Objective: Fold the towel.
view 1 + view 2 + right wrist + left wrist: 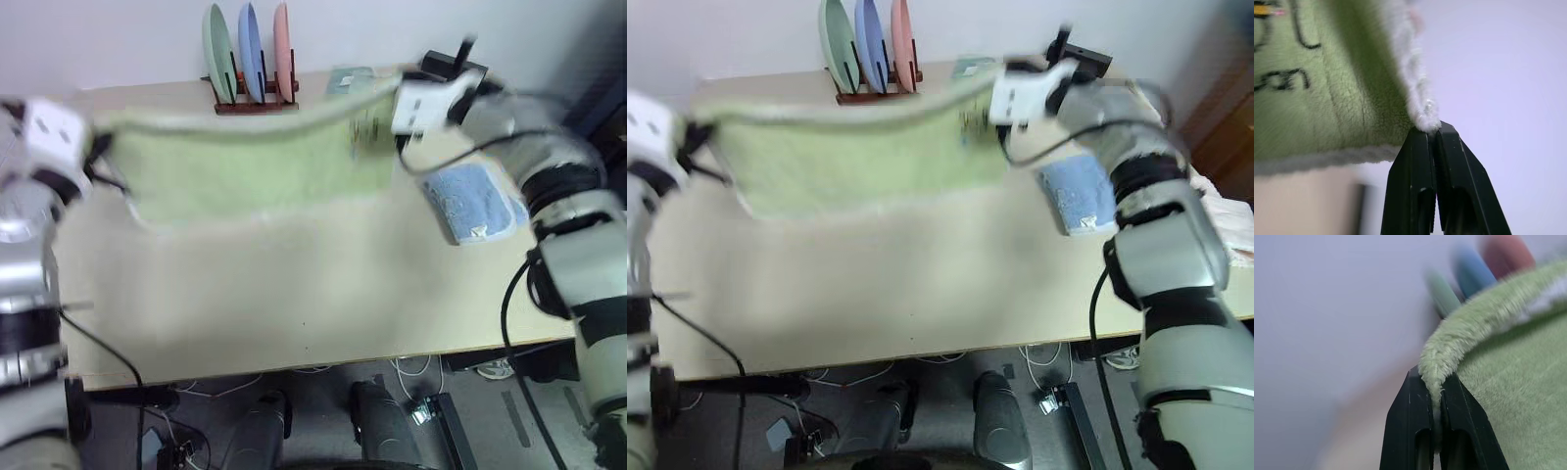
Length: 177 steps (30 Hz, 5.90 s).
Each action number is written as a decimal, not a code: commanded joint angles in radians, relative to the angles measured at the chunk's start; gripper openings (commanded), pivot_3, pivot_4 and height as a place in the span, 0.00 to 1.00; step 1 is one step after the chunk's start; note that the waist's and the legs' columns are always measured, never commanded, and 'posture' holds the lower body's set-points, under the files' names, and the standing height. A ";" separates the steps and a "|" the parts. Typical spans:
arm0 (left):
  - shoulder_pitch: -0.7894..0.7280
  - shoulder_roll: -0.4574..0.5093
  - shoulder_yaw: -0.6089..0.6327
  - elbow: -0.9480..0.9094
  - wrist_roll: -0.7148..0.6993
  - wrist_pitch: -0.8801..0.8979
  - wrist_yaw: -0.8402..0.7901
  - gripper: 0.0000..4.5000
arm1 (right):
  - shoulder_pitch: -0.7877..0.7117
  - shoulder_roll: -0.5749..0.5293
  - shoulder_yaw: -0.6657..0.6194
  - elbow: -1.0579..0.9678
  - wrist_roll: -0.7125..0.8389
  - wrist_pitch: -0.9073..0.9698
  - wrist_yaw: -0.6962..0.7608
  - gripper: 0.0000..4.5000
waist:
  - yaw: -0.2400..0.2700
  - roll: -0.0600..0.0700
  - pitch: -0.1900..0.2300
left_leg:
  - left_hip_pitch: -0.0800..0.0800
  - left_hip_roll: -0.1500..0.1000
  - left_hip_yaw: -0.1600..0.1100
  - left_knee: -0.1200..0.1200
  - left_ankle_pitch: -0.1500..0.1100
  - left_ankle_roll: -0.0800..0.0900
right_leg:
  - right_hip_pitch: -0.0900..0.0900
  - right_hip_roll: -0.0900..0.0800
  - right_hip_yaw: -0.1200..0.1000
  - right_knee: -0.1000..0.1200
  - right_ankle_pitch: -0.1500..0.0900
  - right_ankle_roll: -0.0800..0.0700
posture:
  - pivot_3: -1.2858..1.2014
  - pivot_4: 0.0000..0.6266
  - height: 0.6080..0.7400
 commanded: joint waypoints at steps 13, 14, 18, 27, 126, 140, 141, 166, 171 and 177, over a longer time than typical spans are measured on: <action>0.691 0.077 0.161 -0.384 -0.149 0.153 -0.299 0.00 | 0.590 -0.158 -0.131 -0.663 0.517 0.113 0.847 0.01 | -0.033 0.001 0.001 | -0.002 0.002 0.003 0.001 -0.005 0.008 | -0.003 0.000 0.001 0.001 0.000 0.001 | 0.52 0.24 1.00; 0.752 0.072 0.183 -0.423 -0.157 0.171 -0.306 0.00 | 0.651 -0.178 -0.144 -0.750 0.551 0.174 0.886 0.01 | -0.030 0.001 0.001 | -0.002 0.002 0.003 0.001 -0.005 0.009 | -0.003 0.000 0.001 0.002 0.000 0.001 | 0.52 0.24 1.00; 0.995 0.062 0.267 -0.613 -0.227 0.266 -0.391 0.00 | 0.874 -0.299 -0.202 -1.062 0.687 0.418 1.035 0.01 | -0.003 0.002 0.002 | -0.001 0.002 0.005 0.004 -0.005 0.009 | -0.002 0.000 0.003 0.002 0.000 0.000 | 0.52 0.24 1.00; 1.109 0.095 0.313 -0.694 -0.263 0.346 -0.464 0.00 | 0.978 -0.382 -0.274 -1.231 0.761 0.611 1.113 0.01 | 0.034 0.000 0.001 | 0.004 0.009 0.010 0.012 -0.007 0.011 | 0.009 0.000 0.000 0.000 -0.002 -0.004 | 0.52 0.24 1.00; 0.698 -0.266 -0.439 -0.861 -0.180 0.255 -0.154 0.64 | 0.977 0.268 -0.915 -1.444 1.346 1.853 -0.019 0.02 | 0.045 0.005 -0.003 | 0.001 0.011 0.016 0.017 -0.008 0.014 | 0.007 0.005 0.002 -0.001 0.004 -0.002 | 0.52 0.24 1.00; 0.659 -0.292 -0.460 -0.822 -0.158 0.237 -0.163 0.64 | 1.002 -0.054 -0.253 -1.643 1.080 1.522 0.340 0.02 | 0.047 0.004 -0.003 | 0.001 0.016 0.025 0.018 -0.009 0.015 | 0.008 0.006 0.002 -0.002 0.003 -0.001 | 0.52 0.24 1.00; 0.660 -0.293 -0.461 -0.824 -0.156 0.239 -0.161 0.64 | 0.996 -0.042 -0.232 -1.633 1.067 1.512 0.342 0.02 | 0.048 0.004 -0.003 | 0.001 0.016 0.025 0.018 -0.009 0.015 | 0.008 0.006 0.002 -0.002 0.003 -0.001 | 0.52 0.24 1.00; 0.699 -0.275 -0.447 -0.874 -0.151 0.277 -0.134 0.64 | 1.022 0.033 -0.265 -1.617 1.015 1.326 0.574 0.84 | 0.052 0.003 -0.002 | -0.001 0.015 0.025 0.018 -0.009 0.015 | 0.008 0.005 0.001 -0.004 0.003 -0.001 | 0.52 0.24 1.00; 0.704 -0.276 -0.429 -0.862 -0.154 0.276 -0.126 0.64 | 0.939 0.116 -0.411 -1.443 1.064 1.360 0.496 0.54 | 0.045 0.003 -0.002 | 0.001 0.016 0.025 0.017 -0.009 0.015 | 0.008 0.006 0.002 -0.003 0.003 -0.002 | 0.52 0.24 1.00; 0.717 -0.286 -0.428 -0.864 -0.157 0.280 -0.115 0.64 | 0.905 0.210 -0.294 -1.236 0.932 1.185 0.485 0.01 | 0.048 0.003 -0.002 | 0.000 0.016 0.025 0.017 -0.009 0.015 | 0.008 0.006 0.001 -0.004 0.003 -0.002 | 0.52 0.24 1.00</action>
